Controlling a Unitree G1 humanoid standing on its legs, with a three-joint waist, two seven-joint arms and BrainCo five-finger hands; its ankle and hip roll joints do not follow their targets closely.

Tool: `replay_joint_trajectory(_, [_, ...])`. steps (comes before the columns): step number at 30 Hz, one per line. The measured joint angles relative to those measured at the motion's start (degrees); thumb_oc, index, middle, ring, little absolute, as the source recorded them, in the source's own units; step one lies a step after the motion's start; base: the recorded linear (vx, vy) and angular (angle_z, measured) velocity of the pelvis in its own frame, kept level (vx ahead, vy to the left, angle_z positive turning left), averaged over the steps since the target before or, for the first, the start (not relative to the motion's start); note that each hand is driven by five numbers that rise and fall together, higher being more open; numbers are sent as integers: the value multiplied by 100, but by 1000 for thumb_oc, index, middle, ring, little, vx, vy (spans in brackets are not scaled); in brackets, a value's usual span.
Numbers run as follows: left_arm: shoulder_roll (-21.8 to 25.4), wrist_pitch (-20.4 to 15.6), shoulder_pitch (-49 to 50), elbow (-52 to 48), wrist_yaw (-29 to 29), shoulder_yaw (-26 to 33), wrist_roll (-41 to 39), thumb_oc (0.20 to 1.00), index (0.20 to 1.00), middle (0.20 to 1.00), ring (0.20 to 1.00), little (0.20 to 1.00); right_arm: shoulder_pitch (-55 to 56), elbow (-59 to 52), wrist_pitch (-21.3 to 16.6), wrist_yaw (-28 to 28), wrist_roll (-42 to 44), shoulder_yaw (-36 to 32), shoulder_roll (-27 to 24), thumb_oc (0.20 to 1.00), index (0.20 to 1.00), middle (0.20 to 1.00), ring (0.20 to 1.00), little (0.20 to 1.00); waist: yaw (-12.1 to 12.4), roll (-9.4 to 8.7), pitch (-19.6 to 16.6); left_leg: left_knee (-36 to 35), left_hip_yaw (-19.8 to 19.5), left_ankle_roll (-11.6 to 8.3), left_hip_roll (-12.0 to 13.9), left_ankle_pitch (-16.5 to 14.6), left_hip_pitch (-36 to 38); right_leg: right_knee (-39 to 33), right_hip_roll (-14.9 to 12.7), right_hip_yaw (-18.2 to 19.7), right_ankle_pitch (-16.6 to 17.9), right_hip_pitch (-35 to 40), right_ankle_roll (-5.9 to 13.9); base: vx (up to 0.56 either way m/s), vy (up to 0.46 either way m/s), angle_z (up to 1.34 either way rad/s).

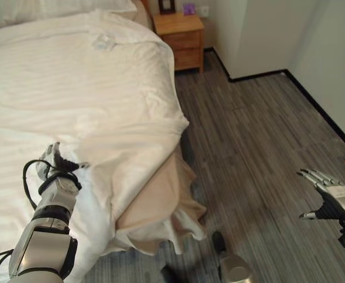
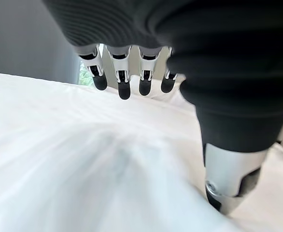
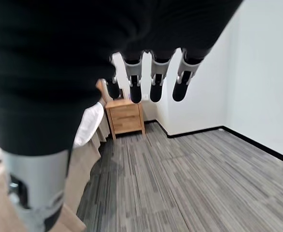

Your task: Making the bed.

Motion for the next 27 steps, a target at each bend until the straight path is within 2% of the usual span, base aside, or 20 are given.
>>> replay_joint_trajectory(2, [191, -77, -86, 271, -54, -3, 104, 1000, 1000, 1000, 1000, 1000, -35, 40, -53, -3, 47, -18, -75, 1000, 1000, 1000, 1000, 1000, 16, 24, 62, -1, -8, -16, 17, 1, -117, -18, 16, -3, -17, -102, 6, -67, -6, 1])
replay_joint_trajectory(4, [419, 22, -275, 563, -64, 50, 102, 1000, 1000, 1000, 1000, 1000, -43, 71, -43, -1, 47, -51, -133, 1000, 1000, 1000, 1000, 1000, 8, 60, 181, 0, -65, -35, 7, 44, -303, 0, -1, -50, 12, -272, -10, -43, -10, 14])
replay_joint_trajectory(5, [453, 35, -293, 526, -64, 52, 102, 1000, 1000, 1000, 1000, 1000, -30, 76, -36, 7, 38, -40, -134, 1000, 1000, 1000, 1000, 1000, 23, 89, 258, 2, -128, -35, 13, 77, -352, 6, 0, -118, 75, -278, -75, -54, -20, 28])
replay_joint_trajectory(9, [455, 85, -687, 438, -59, -35, 99, 1000, 1000, 1000, 1000, 1000, -78, -437, -51, -73, -88, -69, -160, 1000, 1000, 1000, 1000, 1000, 210, 223, 460, -1, -396, -13, 35, 136, -529, 7, -27, -386, 74, -275, -88, -28, -58, 34])
replay_joint_trajectory(12, [467, 74, -886, 232, -53, -140, 117, 1000, 1000, 1000, 1000, 1000, -139, -1089, -299, -102, -431, 12, -280, 1000, 1000, 1000, 1000, 1000, 327, 355, 566, 0, -620, 3, 29, 168, -560, 9, -63, -675, 50, -135, -126, 12, -50, 49])
replay_joint_trajectory(14, [488, 80, -889, 199, -53, -143, 118, 1000, 1000, 1000, 1000, 1000, -229, -1113, -367, -108, -493, 244, -437, 1000, 1000, 1000, 1000, 1000, 381, 355, 570, -1, -612, 10, 41, 164, -580, 9, -80, -749, 37, -102, -136, -17, -30, 30])
replay_joint_trajectory(17, [571, 86, -885, 225, -54, -209, 118, 1000, 1000, 1000, 1000, 1000, -360, -1070, -425, -26, -588, 585, -614, 1000, 1000, 1000, 1000, 1000, 446, 261, 635, 0, -615, 23, 39, 188, -597, 8, -99, -805, 30, -96, -129, -70, -25, 12])
replay_joint_trajectory(22, [990, 78, -1125, 235, -51, -400, 118, 1000, 1000, 1000, 1000, 1000, -805, -1076, -506, -27, -594, 908, -657, 1000, 1000, 1000, 1000, 1000, 418, -139, 962, 3, -611, 13, 69, 317, -911, 9, -69, -791, 116, -422, -151, -116, -57, 0])
replay_joint_trajectory(25, [1066, 52, -1727, 419, -52, -808, 120, 1000, 1000, 1000, 1000, 1000, -1019, -1081, -524, -36, -593, 1036, -757, 1000, 1000, 1000, 1000, 1000, 422, -398, 1213, 30, -598, -9, 126, 451, -1261, 10, -23, -784, 227, -765, -193, -102, -51, 1])
replay_joint_trajectory(27, [1106, -16, -2051, 421, -37, -928, 122, 1000, 1000, 1000, 1000, 1000, -1075, -1079, -521, -32, -593, 1025, -758, 1000, 1000, 1000, 1000, 1000, 430, -506, 1382, 38, -600, -10, 148, 491, -1355, 11, 5, -790, 250, -846, -219, -37, 0, 4])
